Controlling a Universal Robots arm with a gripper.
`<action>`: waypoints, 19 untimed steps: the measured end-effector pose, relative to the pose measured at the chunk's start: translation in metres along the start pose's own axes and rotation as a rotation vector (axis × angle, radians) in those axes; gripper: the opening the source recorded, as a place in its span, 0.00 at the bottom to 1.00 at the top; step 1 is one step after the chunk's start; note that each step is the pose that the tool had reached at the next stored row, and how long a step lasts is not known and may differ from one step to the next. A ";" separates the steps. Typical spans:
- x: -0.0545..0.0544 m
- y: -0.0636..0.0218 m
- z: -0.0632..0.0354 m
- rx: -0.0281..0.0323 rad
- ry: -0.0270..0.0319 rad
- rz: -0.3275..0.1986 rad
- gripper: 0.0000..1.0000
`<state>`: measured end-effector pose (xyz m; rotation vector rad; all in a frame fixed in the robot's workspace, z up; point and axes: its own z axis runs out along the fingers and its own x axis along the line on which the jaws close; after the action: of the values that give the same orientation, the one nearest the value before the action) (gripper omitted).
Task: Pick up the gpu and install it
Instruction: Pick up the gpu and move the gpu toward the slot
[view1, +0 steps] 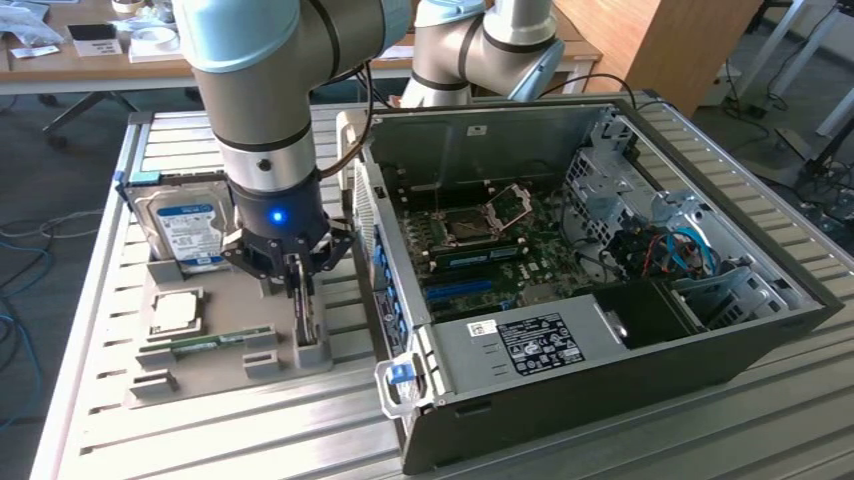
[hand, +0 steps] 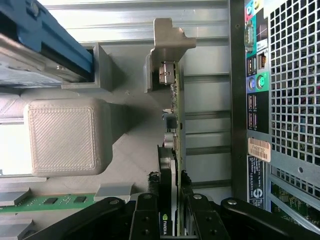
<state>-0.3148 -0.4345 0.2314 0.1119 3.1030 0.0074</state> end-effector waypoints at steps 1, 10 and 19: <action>0.000 0.0000 0.0000 0.0000 0.0000 0.000 0.27; -0.001 0.0000 0.0002 -0.0013 0.0001 -0.030 0.27; -0.001 0.0001 -0.0008 -0.0018 0.0000 -0.034 0.27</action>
<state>-0.3141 -0.4344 0.2322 0.0595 3.1043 0.0092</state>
